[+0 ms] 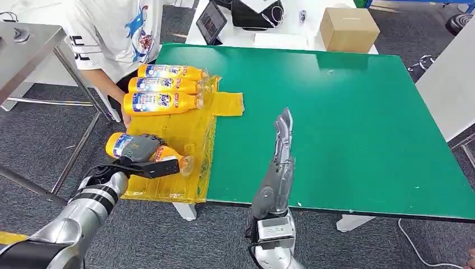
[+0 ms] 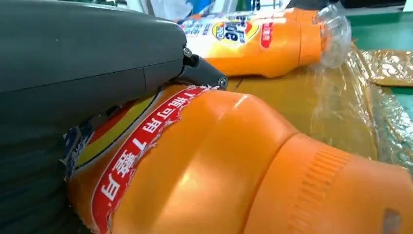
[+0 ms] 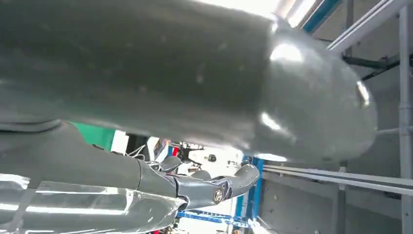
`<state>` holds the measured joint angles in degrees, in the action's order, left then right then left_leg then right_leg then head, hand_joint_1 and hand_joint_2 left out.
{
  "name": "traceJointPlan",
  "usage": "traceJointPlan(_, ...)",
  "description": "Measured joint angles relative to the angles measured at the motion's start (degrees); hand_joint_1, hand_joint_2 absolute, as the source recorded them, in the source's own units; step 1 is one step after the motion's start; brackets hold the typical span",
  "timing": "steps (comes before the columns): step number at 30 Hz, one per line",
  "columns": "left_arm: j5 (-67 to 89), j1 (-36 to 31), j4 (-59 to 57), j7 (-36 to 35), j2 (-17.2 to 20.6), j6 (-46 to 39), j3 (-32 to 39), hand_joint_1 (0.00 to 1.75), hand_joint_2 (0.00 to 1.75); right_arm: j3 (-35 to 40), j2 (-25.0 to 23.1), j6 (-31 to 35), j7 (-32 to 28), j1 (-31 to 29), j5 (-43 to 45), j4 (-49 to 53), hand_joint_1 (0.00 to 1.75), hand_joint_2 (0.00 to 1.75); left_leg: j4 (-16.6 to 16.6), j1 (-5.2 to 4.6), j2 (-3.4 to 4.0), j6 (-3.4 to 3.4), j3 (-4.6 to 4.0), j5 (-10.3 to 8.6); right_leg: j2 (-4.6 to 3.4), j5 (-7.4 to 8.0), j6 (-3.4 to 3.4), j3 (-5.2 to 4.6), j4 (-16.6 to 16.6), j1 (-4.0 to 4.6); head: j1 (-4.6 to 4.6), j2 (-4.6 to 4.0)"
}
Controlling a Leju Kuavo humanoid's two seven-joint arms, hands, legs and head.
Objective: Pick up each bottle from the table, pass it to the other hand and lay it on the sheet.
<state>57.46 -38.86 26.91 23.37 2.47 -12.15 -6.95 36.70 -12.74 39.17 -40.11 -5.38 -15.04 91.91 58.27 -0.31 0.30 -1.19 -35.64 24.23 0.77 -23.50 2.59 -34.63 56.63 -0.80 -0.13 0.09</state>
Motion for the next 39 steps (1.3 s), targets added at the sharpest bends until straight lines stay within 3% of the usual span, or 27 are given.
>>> traceJointPlan(1, -0.11, 0.0, -0.09, 0.15, 0.02, 0.28, 0.24, 0.59, 1.75, 0.04, 0.0, -0.06, 0.0, 0.0, 0.04, -0.2, 0.0, 0.0, 0.0, 0.0, 0.0, 0.0, 0.0, 0.0, 0.0, 0.0, 0.0, 0.0, 0.0, 0.0, 0.02, 0.0)
traceJointPlan(2, -0.15, 0.0, -0.13, 0.26, 0.02, 0.54, 0.41, 0.03, 1.75, 0.11, 0.0, -0.22, 0.0, -0.01, 0.09, -0.43, 0.0, 0.0, 0.0, 0.0, 0.0, 0.0, 0.0, 0.0, 0.0, 0.0, 0.0, 0.0, 0.0, 0.0, 0.0, 0.0)
traceJointPlan(11, -1.14, 0.66, -0.28, 1.57, 0.02, 2.9, 1.31, 0.0, 1.75, 0.26, 0.0, -2.36, 0.0, -0.01, 0.15, -2.43, 0.0, 0.0, 0.0, 0.0, -0.07, 0.0, 0.01, 0.0, 0.02, 0.0, 0.0, 0.05, 0.0, 0.0, 0.0, 0.0)
traceJointPlan(12, -1.14, 0.77, -0.28, 1.73, 0.02, 3.17, 1.31, 0.0, 0.0, 0.26, 0.0, -2.56, 0.0, -0.01, 0.15, -2.69, 0.0, 0.0, 0.0, 0.0, -0.08, 0.0, 0.01, 0.0, 0.02, 0.0, 0.0, 0.05, 0.0, 0.0, 0.0, 0.0)
traceJointPlan(39, -6.1, 1.23, -0.31, 7.89, 2.82, 17.51, 1.83, 0.0, 0.0, 0.17, 0.0, -4.87, 0.0, -0.39, 0.94, -7.37, 0.0, 0.0, -0.04, 0.0, -0.21, 0.01, 0.65, 0.02, 0.15, -0.04, -0.03, 0.73, -0.02, -0.01, 0.0, 0.0)
